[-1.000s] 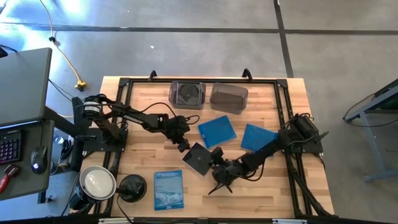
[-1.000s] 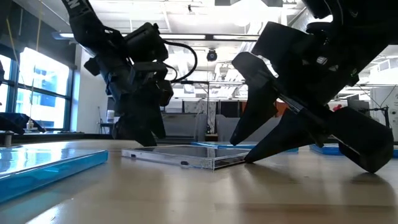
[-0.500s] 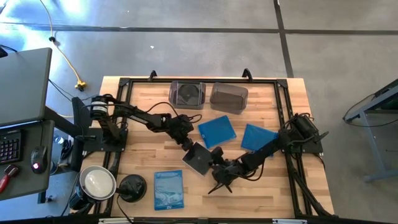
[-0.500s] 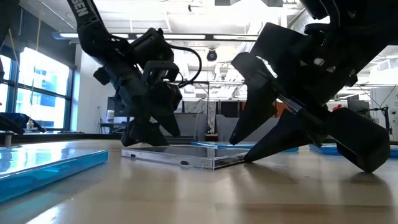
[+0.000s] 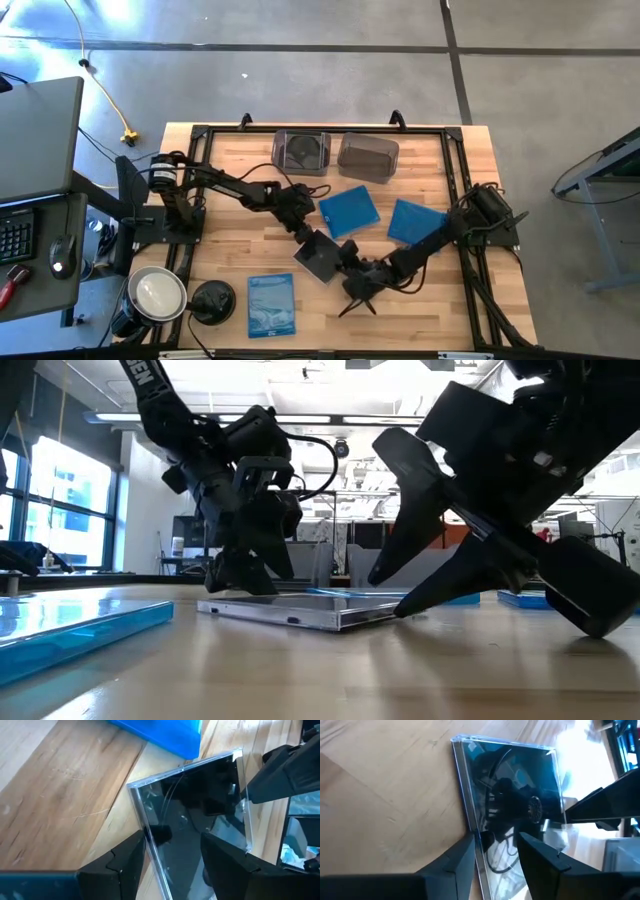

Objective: Pick & place jewel cases by type
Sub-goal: Put the black cd case into the left black bin

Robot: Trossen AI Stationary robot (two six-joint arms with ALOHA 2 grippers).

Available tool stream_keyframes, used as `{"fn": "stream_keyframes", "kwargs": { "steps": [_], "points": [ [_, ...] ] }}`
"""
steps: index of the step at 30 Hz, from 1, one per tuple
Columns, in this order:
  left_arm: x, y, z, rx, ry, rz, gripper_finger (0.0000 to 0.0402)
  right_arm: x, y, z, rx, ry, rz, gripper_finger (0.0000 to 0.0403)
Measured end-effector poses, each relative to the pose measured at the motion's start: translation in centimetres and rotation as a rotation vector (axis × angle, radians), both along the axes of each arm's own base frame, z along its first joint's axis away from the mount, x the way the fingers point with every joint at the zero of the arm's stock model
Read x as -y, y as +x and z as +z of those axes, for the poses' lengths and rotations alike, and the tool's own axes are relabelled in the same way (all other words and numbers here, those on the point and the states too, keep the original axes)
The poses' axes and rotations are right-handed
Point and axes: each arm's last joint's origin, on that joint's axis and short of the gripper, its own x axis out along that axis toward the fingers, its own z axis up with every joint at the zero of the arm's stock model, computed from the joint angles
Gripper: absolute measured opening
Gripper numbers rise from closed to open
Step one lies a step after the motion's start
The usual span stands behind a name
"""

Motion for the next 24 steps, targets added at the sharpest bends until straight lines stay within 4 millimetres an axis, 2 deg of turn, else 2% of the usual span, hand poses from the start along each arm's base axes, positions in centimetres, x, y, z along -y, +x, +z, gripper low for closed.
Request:
{"fn": "stream_keyframes", "kwargs": {
  "steps": [4, 8, 16, 24],
  "points": [
    [0.0, 0.2, 0.3, 0.011, 0.015, -0.028, 0.0193, 0.0, 0.1, 0.1, 0.028, -0.029, -0.010, 0.0142],
    [0.0, 0.5, 1.6, 0.025, 0.062, -0.068, 0.0193, 0.0, 0.2, 0.2, 0.028, -0.042, 0.002, 0.0142],
    [-0.3, 0.2, 4.7, -0.055, 0.235, -0.079, 0.0193, 0.5, 0.9, 0.8, 0.088, -0.202, 0.006, 0.0142],
    [-1.0, 0.2, 8.7, -0.128, 0.470, -0.052, 0.0193, 3.5, 2.6, 1.6, 0.088, -0.326, 0.017, 0.0142]
  ]
}}
